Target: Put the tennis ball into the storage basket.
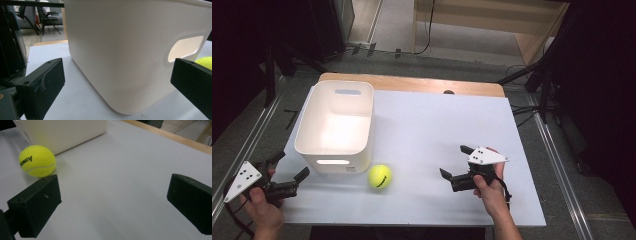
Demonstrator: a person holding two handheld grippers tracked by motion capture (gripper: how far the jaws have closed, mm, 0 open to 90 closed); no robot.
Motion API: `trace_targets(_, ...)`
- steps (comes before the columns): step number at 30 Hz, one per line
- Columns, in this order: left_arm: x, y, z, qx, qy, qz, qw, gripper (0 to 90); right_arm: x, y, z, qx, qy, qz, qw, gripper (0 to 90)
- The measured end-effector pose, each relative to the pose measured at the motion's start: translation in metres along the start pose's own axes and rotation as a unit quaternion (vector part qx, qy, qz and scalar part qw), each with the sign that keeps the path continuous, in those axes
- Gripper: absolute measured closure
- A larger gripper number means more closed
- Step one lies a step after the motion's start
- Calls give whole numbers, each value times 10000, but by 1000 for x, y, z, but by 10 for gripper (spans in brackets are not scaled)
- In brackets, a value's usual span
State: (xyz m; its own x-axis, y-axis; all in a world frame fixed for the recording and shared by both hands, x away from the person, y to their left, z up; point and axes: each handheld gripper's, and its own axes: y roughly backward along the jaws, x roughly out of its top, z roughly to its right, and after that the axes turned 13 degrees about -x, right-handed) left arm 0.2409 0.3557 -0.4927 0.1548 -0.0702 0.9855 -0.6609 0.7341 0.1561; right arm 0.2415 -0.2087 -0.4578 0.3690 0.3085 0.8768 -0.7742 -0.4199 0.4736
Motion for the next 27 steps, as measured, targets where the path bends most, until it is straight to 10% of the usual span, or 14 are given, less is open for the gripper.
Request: trace_targets(27, 0, -1, 0, -36, 19, -15, 10000, 0, 31, -33, -35, 716, 742, -651, 9925, 0)
